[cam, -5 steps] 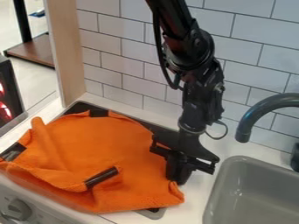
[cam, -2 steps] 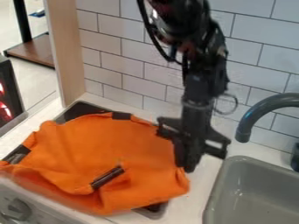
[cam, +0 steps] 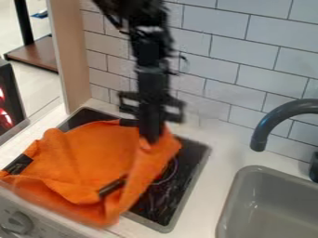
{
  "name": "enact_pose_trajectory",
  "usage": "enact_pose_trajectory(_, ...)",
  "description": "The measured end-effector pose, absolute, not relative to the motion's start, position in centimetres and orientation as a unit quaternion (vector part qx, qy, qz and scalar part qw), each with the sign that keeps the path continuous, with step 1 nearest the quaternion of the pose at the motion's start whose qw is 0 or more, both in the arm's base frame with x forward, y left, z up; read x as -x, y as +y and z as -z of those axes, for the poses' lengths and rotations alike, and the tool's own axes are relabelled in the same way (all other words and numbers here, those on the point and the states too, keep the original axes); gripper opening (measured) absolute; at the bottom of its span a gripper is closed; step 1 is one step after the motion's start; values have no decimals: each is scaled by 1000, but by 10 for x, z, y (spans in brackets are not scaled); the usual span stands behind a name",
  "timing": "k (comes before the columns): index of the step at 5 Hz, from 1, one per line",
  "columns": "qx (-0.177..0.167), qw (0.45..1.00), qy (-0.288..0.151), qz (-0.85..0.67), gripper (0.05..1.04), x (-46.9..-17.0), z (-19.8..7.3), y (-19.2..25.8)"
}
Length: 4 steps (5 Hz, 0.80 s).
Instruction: Fold the cloth from right to centre
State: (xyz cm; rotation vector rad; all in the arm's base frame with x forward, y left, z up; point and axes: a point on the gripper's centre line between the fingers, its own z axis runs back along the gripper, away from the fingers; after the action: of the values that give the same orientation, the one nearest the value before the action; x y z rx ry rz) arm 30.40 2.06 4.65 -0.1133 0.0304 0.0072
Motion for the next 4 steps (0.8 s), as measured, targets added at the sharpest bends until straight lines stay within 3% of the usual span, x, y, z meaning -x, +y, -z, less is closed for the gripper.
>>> enact_pose_trajectory(2,60,995,64,-54,71,-303,-18,87)
enact_pose_trajectory(4,33,994,103,-35,71,-301,24,110)
